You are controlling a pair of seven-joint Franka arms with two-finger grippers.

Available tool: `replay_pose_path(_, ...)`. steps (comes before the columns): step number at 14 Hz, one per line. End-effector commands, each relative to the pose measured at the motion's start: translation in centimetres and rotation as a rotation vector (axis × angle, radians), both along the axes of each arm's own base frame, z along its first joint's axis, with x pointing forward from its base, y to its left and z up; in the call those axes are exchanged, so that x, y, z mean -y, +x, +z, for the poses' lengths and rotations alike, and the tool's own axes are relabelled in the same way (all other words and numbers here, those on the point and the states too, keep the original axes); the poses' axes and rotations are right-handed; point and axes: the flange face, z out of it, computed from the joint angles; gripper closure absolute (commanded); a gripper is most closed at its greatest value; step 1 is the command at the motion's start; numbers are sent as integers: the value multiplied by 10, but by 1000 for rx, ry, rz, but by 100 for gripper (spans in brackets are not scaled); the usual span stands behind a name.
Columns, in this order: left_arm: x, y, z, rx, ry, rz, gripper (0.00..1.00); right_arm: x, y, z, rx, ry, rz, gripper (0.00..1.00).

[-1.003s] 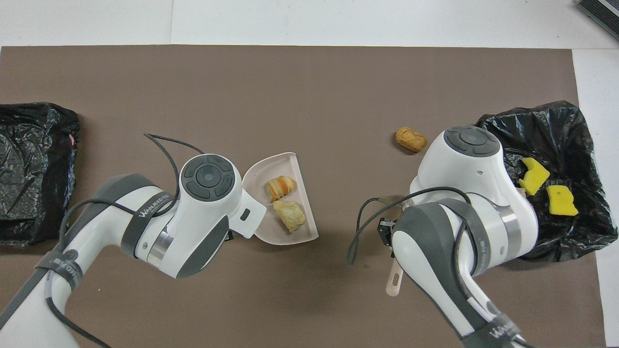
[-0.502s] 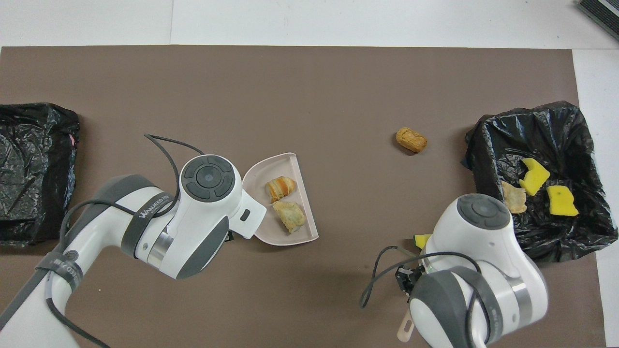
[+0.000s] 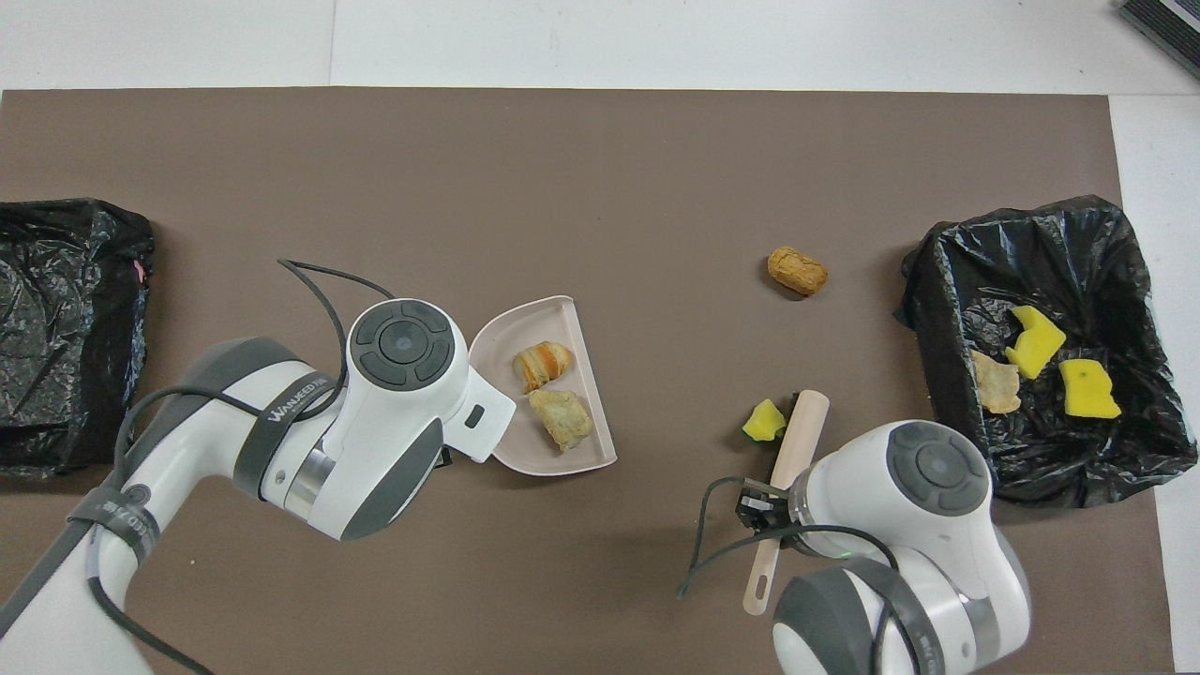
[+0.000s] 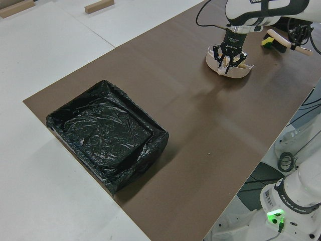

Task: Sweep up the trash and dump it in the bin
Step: 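Move the brush with the right gripper toward the remaining sponge scraps, then position the brush with the right gripper beyond the sponge and bread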

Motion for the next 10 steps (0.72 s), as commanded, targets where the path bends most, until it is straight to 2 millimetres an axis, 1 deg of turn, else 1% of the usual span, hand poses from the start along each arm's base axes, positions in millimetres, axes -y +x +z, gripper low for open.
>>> replay_pose_path(1,-8,-5,1,23,7,18,100,-18,51,14,30,22,118,100)
replay_pose_path(2,-8,-5,0,26,7,31,100,-23,62,22,13,21,159,100)
replay_pose_path(3,-8,-5,1,28,6,31,100,-24,77,31,-4,-13,187,100)
replay_pose_path(5,-8,-5,1,29,5,33,100,-18,104,44,15,-104,249,100)
replay_pose_path(7,-7,-4,1,34,2,32,100,-5,119,47,55,-153,349,100)
replay_pose_path(8,-7,-4,1,34,2,33,100,4,129,47,80,-171,383,100)
replay_pose_path(10,-7,-3,2,38,1,41,100,21,146,45,129,-155,446,100)
